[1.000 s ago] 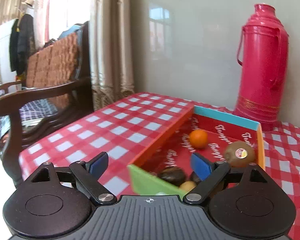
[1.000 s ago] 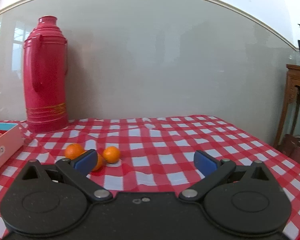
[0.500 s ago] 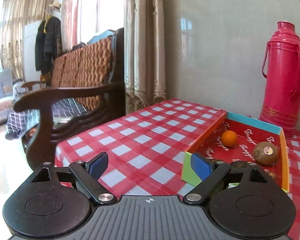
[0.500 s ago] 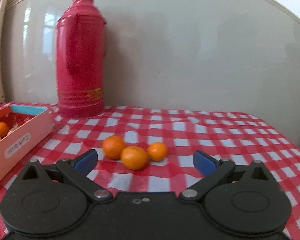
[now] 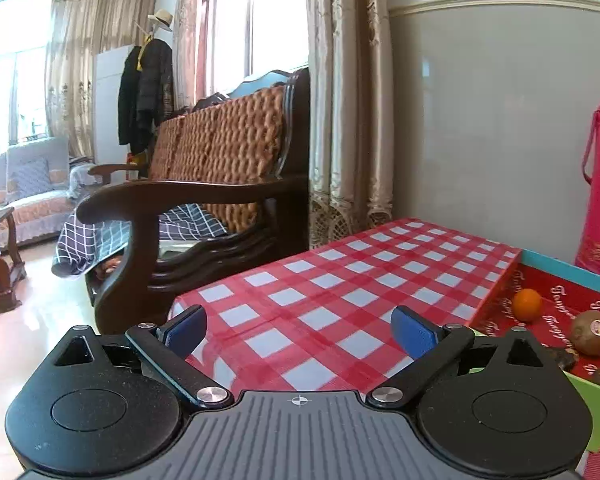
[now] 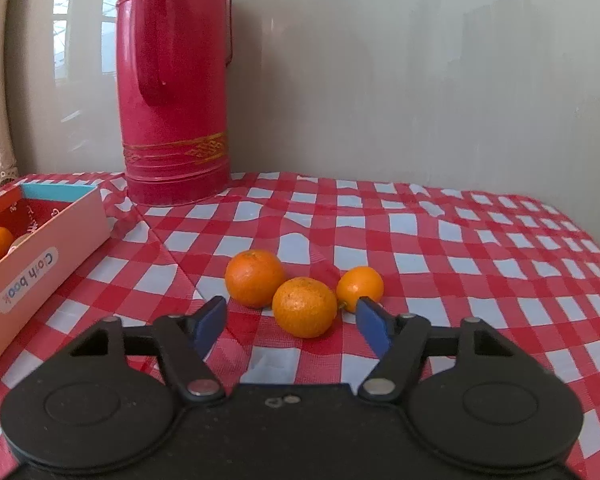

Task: Organize fruits
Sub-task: 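Reach the right tool to the middle tangerine and close on it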

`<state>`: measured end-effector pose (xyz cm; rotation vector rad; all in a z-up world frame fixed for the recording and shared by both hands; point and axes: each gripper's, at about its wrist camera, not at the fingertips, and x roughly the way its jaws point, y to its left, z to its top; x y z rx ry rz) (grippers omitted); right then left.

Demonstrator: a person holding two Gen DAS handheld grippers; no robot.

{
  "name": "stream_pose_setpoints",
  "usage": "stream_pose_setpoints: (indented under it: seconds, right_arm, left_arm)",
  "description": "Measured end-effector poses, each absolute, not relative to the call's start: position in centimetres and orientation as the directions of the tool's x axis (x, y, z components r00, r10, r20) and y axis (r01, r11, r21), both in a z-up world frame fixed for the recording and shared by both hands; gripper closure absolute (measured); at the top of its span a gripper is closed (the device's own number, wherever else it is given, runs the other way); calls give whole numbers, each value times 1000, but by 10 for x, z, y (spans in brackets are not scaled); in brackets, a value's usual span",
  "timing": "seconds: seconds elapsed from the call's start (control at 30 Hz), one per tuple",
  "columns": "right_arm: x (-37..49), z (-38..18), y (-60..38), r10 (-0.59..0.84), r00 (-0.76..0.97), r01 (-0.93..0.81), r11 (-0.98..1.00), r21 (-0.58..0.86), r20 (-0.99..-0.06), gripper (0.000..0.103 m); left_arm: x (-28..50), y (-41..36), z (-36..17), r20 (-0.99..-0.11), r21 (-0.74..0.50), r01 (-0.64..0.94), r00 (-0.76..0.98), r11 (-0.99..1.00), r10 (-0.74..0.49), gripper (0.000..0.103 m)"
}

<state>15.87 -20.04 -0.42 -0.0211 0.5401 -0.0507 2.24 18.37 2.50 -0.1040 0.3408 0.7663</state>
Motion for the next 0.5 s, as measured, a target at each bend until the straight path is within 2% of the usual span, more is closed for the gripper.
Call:
stream_pose_setpoints:
  seconds: [0.07, 0.33, 0.5]
  right_arm:
    - [163, -6, -203, -55, 848, 51, 998, -22, -528, 51]
    - [171, -9, -201, -58, 833, 54, 998, -23, -550, 51]
    - [178, -11, -203, -48, 824, 51, 999, -10, -565, 55]
  left_arm:
    - [23, 187, 24, -341, 34, -698, 665, 716, 664, 5]
    - [24, 184, 23, -327, 59, -689, 671, 723, 666, 5]
    - [26, 181, 23, -323, 75, -684, 672, 726, 666, 4]
